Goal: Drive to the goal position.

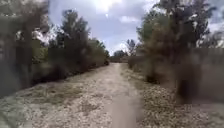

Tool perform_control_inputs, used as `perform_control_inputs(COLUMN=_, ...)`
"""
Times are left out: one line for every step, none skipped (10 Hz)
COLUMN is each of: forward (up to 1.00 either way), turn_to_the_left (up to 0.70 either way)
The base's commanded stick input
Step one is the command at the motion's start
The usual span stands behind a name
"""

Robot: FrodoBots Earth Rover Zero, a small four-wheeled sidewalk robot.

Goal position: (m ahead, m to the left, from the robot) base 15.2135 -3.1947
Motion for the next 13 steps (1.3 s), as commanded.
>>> perform_control_inputs(forward=0.85, turn_to_the_left=0.0)
perform_control_inputs(forward=0.85, turn_to_the_left=0.0)
perform_control_inputs(forward=0.85, turn_to_the_left=0.0)
perform_control_inputs(forward=0.85, turn_to_the_left=0.0)
perform_control_inputs(forward=0.85, turn_to_the_left=0.0)
perform_control_inputs(forward=0.85, turn_to_the_left=0.0)
perform_control_inputs(forward=0.85, turn_to_the_left=0.0)
perform_control_inputs(forward=0.85, turn_to_the_left=0.0)
perform_control_inputs(forward=0.85, turn_to_the_left=0.0)
perform_control_inputs(forward=0.85, turn_to_the_left=0.0)
perform_control_inputs(forward=0.85, turn_to_the_left=0.0)
perform_control_inputs(forward=0.85, turn_to_the_left=0.0)
perform_control_inputs(forward=0.85, turn_to_the_left=0.0)
